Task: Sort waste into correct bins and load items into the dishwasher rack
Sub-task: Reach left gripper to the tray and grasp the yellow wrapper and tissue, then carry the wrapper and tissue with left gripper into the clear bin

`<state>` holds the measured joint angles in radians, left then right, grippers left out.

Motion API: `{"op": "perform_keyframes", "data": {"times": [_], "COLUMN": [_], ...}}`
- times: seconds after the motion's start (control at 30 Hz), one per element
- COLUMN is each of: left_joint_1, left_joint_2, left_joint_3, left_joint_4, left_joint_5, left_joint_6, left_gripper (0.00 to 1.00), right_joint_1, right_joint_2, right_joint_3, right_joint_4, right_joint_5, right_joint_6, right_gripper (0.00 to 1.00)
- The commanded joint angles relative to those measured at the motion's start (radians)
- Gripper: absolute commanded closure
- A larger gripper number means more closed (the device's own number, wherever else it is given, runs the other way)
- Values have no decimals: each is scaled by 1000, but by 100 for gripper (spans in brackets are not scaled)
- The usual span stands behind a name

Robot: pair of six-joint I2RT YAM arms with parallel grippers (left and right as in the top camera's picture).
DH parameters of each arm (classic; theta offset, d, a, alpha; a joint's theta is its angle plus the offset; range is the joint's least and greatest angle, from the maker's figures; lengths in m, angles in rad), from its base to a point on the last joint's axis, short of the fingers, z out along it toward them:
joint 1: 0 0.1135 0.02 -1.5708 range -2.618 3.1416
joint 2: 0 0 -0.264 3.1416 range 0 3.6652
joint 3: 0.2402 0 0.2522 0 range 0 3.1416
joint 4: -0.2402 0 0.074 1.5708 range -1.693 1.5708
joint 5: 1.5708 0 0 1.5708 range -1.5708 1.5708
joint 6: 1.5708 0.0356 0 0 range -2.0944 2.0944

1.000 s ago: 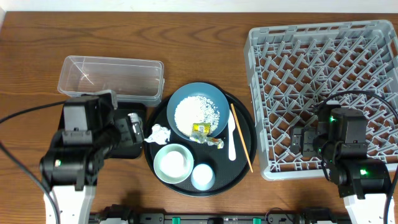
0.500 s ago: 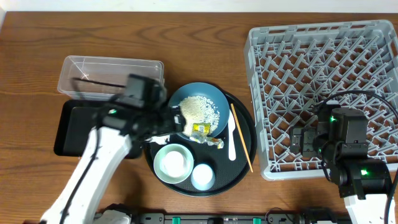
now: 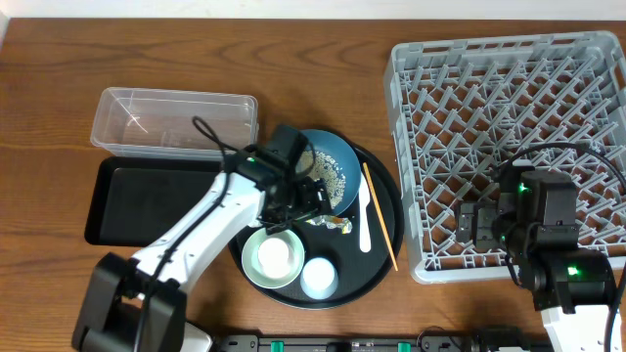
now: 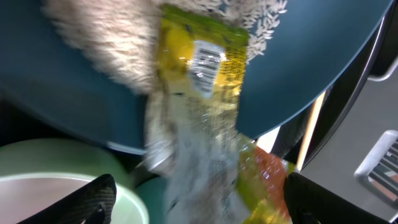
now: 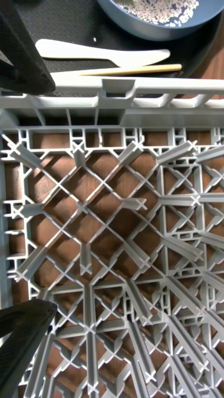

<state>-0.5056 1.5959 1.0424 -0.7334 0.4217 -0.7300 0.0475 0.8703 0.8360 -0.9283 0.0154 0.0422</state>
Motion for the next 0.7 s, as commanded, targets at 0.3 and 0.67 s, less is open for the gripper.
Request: {"op": "perform_keyframes", "data": {"times": [0.3, 0.67], "left_joint_1": [-22, 134], "left_joint_2": [11, -101], "left_joint_3": [19, 225], "left_joint_4": [18, -96], "left_joint_5": [24, -43], "left_joint_6": [-35, 190], "left_gripper": [94, 94], "right_joint_1": [3, 3], "right_joint_2": [-3, -3], "right_joint_3": [21, 21], "right_joint_4": [-4, -3], "right_joint_5": [-5, -5], "right_joint_6": [13, 13], "right_gripper": [1, 1]}}
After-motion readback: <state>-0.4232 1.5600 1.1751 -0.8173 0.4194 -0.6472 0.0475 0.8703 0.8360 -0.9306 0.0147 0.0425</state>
